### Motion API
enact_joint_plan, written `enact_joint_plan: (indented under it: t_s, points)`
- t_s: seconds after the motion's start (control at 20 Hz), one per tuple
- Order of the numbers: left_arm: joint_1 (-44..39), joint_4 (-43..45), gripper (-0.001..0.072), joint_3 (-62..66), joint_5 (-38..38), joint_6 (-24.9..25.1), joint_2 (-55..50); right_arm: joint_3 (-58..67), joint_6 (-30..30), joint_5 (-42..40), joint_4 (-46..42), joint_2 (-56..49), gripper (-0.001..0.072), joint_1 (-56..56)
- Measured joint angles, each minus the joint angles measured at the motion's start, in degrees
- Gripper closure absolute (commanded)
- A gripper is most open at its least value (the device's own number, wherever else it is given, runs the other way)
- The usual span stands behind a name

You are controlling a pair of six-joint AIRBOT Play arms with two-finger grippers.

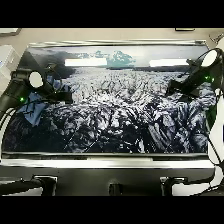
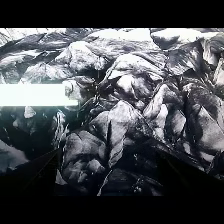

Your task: Fold the clothes and pants, and hang the long-sleeved shirts on hangers.

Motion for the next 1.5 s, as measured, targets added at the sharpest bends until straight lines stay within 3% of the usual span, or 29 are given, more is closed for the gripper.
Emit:
enact_joint_plan:
  t_s: [0.65,0.95,1.1,1.2,1.3,1.5]
  points:
    - [0.0,0.0,0.0052,0.0,0.3,0.0,-0.1,0.0,0.0,-2.3,0.0,0.0,0.0010,0.0]
    - [0.0,-0.7,0.0053,0.0,8.9,-1.3,-1.4,0.0,-0.1,-10.2,-0.1,-0.1,0.0013,0.0]
    - [1.4,3.3,0.0053,0.8,18.2,-2.3,-2.0,0.0,-0.8,-14.0,-0.7,-1.0,0.0013,0.0]
    - [5.8,8.8,0.0052,4.6,22.7,-6.1,-3.7,0.0,-2.1,-15.9,-1.1,-2.3,0.0013,0.0]
    - [13.4,10.4,0.0052,10.4,21.0,-10.7,-7.1,0.0,-2.9,-16.8,-1.2,-3.9,0.0022,0.0]
    - [30.8,-1.6,0.0049,16.7,12.2,-15.2,-14.3,0.0,-4.0,-17.1,0.1,-7.0,0.0041,0.0]
